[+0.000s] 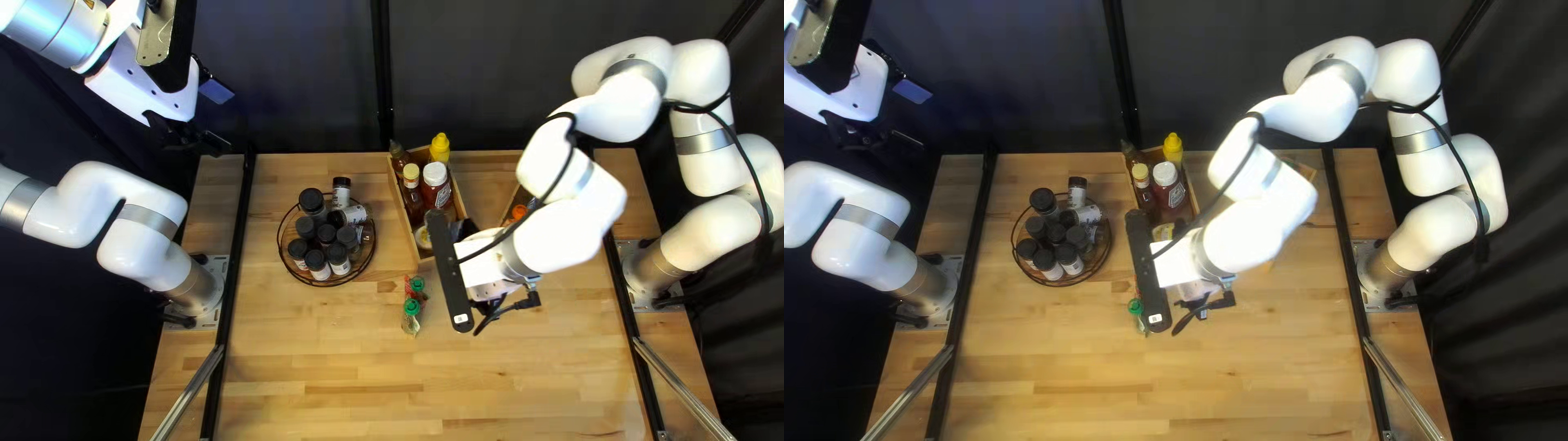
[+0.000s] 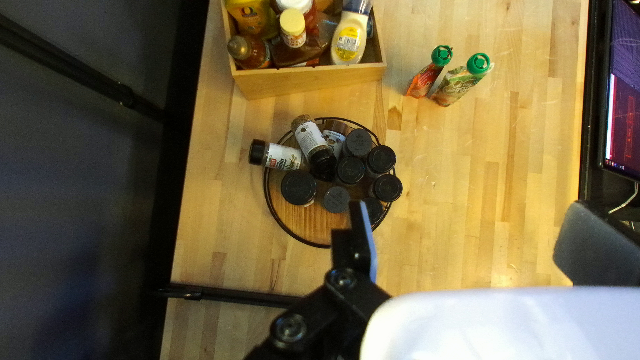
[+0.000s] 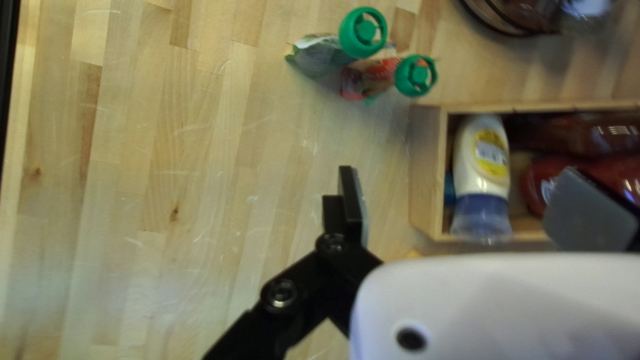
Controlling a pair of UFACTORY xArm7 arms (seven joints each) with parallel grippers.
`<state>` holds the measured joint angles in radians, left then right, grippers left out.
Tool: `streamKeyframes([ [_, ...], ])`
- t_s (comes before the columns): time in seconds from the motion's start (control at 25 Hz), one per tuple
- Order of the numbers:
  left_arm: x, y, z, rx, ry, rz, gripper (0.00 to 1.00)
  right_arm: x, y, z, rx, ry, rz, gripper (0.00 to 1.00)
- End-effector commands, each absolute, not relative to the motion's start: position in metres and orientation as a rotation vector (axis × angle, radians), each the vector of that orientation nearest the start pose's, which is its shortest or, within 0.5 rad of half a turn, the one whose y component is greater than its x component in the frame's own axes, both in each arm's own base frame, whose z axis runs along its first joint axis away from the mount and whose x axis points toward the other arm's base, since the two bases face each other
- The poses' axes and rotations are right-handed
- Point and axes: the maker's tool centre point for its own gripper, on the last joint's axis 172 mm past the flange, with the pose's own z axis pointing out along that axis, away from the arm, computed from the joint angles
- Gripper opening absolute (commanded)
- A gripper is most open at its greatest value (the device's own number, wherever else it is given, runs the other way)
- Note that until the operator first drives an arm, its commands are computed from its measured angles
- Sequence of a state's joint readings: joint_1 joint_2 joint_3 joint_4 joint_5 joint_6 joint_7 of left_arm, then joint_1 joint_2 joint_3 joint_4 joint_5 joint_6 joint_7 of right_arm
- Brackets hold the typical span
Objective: Separate condiments, baby food and spices and place it in 3 different racks/containers
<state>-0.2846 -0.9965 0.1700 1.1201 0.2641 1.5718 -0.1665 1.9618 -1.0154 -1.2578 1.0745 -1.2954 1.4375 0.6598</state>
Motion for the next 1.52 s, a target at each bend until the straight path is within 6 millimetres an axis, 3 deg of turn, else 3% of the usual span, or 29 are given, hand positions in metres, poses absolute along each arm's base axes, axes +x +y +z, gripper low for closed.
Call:
streamKeyframes([
  [0.04,0.252,0.060,0.517,-3.003,-0.130,-0.832,1.00,0.530,0.077,0.213,-3.187,-0.622,-0.539,1.00],
  [0.8,0.252,0.060,0.517,-3.003,-0.130,-0.832,1.00,0.558,0.053,0.149,-3.149,-0.631,-0.478,1.00],
  [1.0,0.252,0.060,0.517,-3.003,-0.130,-0.832,1.00,0.563,0.055,0.143,-3.138,-0.627,-0.481,0.91],
  [1.08,0.252,0.060,0.517,-3.003,-0.130,-0.832,1.00,0.565,0.055,0.139,-3.132,-0.630,-0.480,0.68],
  [1.12,0.252,0.060,0.517,-3.003,-0.130,-0.832,1.00,0.565,0.055,0.139,-3.130,-0.630,-0.480,0.48],
  [1.16,0.252,0.060,0.517,-3.003,-0.130,-0.832,1.00,0.566,0.054,0.137,-3.127,-0.632,-0.479,0.07],
  [1.32,0.252,0.060,0.517,-3.003,-0.130,-0.832,1.00,0.565,0.055,0.137,-3.121,-0.636,-0.479,0.01],
  [1.52,0.252,0.060,0.517,-3.003,-0.130,-0.832,1.00,0.547,0.059,0.167,-3.137,-0.636,-0.509,0.00],
])
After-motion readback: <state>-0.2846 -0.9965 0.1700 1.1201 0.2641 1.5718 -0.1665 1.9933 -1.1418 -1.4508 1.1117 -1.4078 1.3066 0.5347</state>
